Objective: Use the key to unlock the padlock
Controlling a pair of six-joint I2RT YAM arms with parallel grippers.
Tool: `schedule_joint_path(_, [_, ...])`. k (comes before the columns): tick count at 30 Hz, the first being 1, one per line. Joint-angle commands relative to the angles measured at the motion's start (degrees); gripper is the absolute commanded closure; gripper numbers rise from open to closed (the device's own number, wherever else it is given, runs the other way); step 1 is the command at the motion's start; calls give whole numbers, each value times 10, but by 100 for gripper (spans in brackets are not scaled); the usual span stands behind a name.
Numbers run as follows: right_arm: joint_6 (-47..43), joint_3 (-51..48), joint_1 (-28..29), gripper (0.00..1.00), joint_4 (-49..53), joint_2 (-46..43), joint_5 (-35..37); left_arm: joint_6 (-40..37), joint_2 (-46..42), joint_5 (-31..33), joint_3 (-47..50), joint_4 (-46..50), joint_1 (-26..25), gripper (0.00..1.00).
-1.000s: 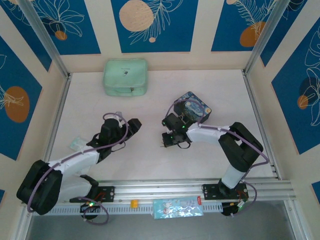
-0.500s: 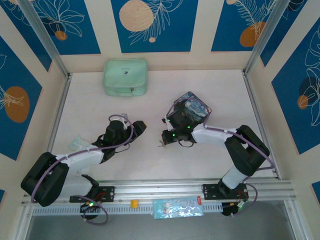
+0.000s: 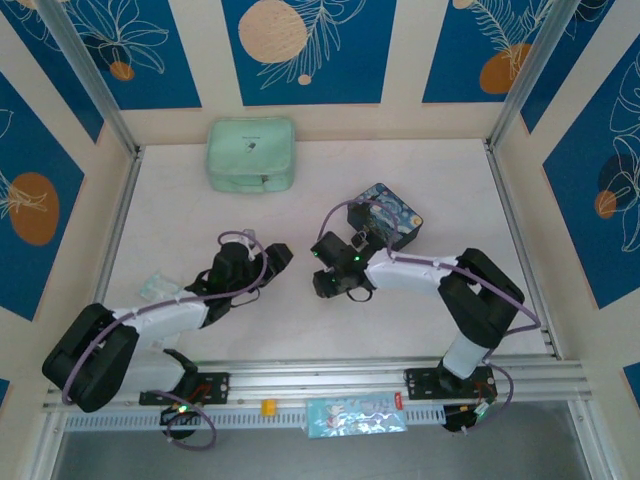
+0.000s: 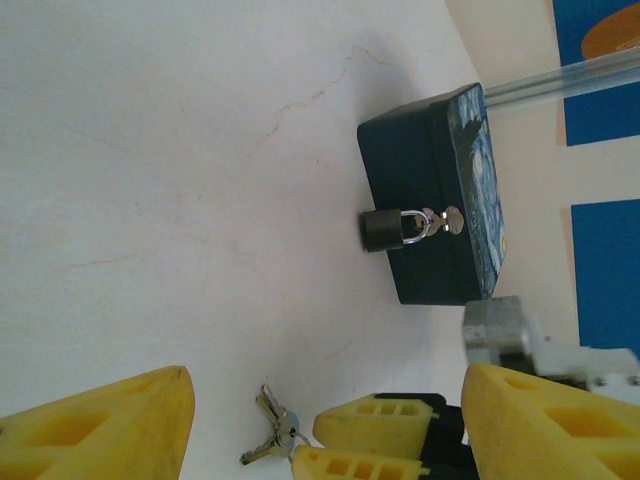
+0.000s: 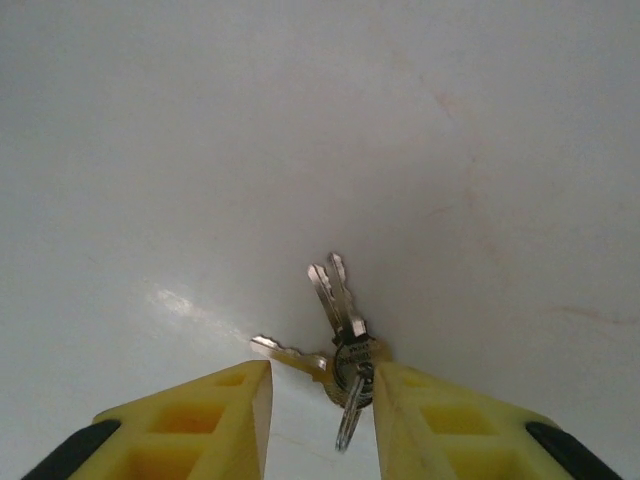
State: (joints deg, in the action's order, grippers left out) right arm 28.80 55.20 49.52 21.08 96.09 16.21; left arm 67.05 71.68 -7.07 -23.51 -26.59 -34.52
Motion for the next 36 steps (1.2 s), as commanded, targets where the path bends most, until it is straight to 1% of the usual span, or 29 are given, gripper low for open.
schedule_joint_path(1, [39,12,3,67,54,19,39,-11,-17,17,0,19,-6,30])
schedule_joint_path(6, [55,49,9,67,80,61,69,-15,-18,21,-8,29,-6,30])
schedule_joint_path(9, [64,66,10,67,96,82,73,-15,-21,24,-9,33,-6,30])
schedule_joint_path(14, [76,69,10,67,86,73,59,-16,-26,31,-11,40,-5,29])
schedule_joint_path(17, [80,72,8,64,89,61,55,-19,-27,32,-14,46,-5,29])
schedule_joint_path(25, [110,100,22,64,152,140,74,-18,-32,36,-10,46,-5,29])
schedule_joint_path(26, [116,101,24,66,154,149,71,-17,-34,38,-9,48,-5,29])
schedule_joint_path(27, [120,100,24,69,153,157,67,-17,-37,41,-8,50,-5,29])
schedule_joint_path(30, [129,95,21,85,147,171,52,-18,-43,45,-6,55,-4,29])
schedule_joint_path(33, [125,85,19,94,129,162,51,-21,-46,44,-8,61,-4,29])
schedule_joint_path(36, [97,68,15,100,94,134,52,-22,-46,44,-9,59,-4,29])
